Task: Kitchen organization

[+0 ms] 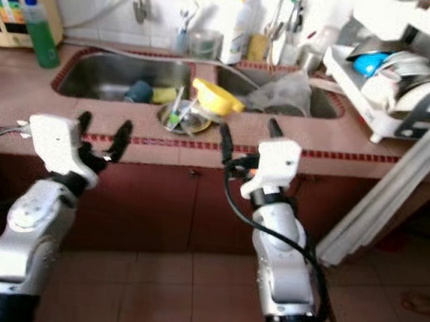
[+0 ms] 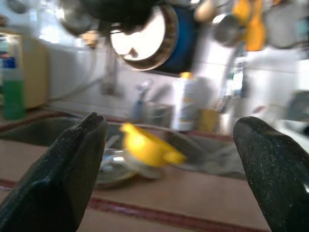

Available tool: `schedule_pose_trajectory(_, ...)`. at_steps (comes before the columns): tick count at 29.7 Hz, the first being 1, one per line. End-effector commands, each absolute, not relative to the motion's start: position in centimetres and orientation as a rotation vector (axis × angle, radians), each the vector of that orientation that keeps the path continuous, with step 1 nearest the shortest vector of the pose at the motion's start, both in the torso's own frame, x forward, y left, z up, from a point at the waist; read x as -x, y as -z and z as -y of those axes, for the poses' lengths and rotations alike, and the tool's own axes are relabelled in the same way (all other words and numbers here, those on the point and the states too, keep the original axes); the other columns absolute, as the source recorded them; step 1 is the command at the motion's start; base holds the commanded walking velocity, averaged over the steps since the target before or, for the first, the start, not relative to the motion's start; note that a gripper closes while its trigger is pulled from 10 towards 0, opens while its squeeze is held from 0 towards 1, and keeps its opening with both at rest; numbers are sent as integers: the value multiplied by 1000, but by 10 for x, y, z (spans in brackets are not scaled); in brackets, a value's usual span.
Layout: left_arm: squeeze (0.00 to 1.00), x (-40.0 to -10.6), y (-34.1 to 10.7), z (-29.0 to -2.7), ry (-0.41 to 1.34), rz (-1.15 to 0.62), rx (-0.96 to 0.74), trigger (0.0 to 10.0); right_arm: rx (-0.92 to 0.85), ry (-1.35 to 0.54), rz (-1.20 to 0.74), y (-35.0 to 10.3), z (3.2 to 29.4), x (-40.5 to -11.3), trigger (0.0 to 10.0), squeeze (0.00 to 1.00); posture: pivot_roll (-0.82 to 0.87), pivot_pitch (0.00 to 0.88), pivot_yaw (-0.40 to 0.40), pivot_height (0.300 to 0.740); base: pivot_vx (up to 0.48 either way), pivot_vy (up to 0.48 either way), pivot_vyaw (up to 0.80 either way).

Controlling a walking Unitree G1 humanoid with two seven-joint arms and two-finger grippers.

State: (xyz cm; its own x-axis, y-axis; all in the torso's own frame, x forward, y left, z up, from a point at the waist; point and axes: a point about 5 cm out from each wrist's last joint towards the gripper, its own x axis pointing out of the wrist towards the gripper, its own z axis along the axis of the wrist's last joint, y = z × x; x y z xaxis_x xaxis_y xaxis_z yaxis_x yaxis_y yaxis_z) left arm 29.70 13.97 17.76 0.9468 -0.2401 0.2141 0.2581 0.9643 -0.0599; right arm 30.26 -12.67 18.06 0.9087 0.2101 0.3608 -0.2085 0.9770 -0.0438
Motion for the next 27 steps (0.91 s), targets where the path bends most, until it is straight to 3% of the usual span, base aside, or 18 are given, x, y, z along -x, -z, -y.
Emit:
schedule_pose_trajectory(1,0,-298,-184,-148,221,224,73,10000,-12,-222,394,-187,122,-303,10000,0,16,8,-26,740,0,0,0)
schedule_pose_trajectory(27,0,-296,-182,-147,250,227,26,10000,-7,-211,358,-179,123,-306,10000,0,20,10,-24,740,0,0,0)
